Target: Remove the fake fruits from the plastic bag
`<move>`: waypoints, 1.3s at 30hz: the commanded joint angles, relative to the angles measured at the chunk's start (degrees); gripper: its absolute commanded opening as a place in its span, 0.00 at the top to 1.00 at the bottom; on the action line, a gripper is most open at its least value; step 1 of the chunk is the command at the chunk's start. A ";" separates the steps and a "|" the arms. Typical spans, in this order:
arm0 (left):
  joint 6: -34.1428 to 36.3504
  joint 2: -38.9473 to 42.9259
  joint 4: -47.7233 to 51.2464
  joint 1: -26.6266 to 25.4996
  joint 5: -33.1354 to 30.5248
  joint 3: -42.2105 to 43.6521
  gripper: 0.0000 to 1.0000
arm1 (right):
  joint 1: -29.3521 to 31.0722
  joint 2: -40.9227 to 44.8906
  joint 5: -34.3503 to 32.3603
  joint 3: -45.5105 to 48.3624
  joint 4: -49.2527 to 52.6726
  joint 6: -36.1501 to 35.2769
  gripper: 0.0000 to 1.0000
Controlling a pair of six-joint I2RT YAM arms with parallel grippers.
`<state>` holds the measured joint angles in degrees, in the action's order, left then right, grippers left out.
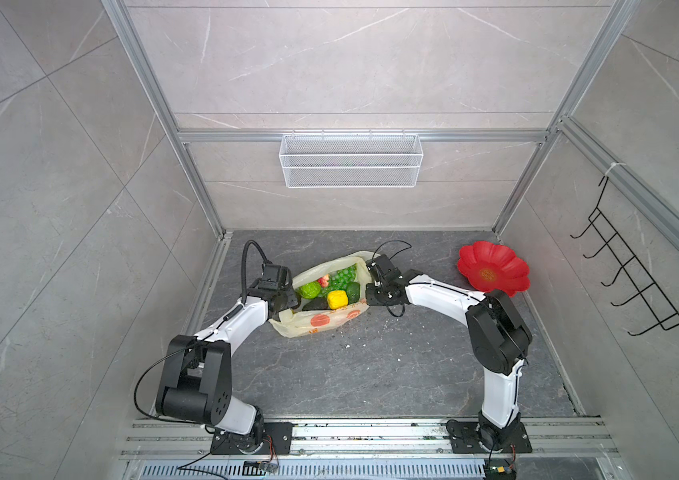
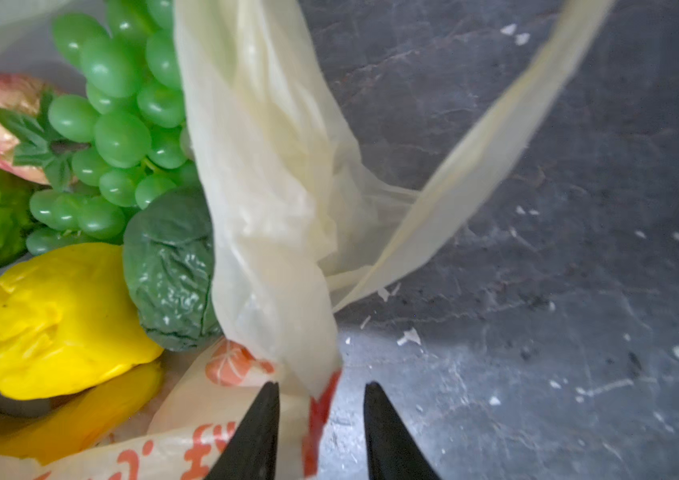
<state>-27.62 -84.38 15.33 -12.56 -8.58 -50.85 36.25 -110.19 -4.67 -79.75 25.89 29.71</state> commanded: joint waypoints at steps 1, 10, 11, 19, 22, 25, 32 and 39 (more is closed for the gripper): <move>-0.42 3.44 -5.96 -0.18 0.75 2.45 1.00 | -0.30 9.05 -1.99 3.21 3.08 -0.37 0.51; 0.02 8.49 -13.70 -0.36 1.79 8.52 1.00 | -11.81 24.12 -6.43 15.54 5.34 7.49 0.39; 0.10 8.86 -14.35 -0.36 1.98 9.02 1.00 | -14.43 25.34 -6.16 17.31 4.69 9.40 0.38; 0.94 9.23 -16.46 -0.36 2.97 10.68 1.00 | -28.71 27.43 -10.10 20.50 0.97 19.02 0.34; 0.99 9.14 -16.94 -0.30 3.00 10.94 1.00 | -33.83 26.48 -9.64 21.36 -1.58 22.94 0.34; 1.34 9.23 -17.26 -0.31 2.88 11.28 1.00 | -37.91 25.37 -8.78 22.19 -4.85 26.47 0.35; 1.16 9.59 -17.71 -0.31 3.23 11.65 1.00 | -43.22 20.09 -6.40 20.82 -8.67 32.45 0.35; 1.27 9.25 -17.68 -0.30 2.68 11.64 1.00 | -44.86 15.80 -4.56 20.90 -10.34 38.26 0.35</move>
<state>-27.44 -76.42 -0.25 -12.67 -5.80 -39.07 -8.08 -92.97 -10.24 -58.37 17.23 63.99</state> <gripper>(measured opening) 0.044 0.647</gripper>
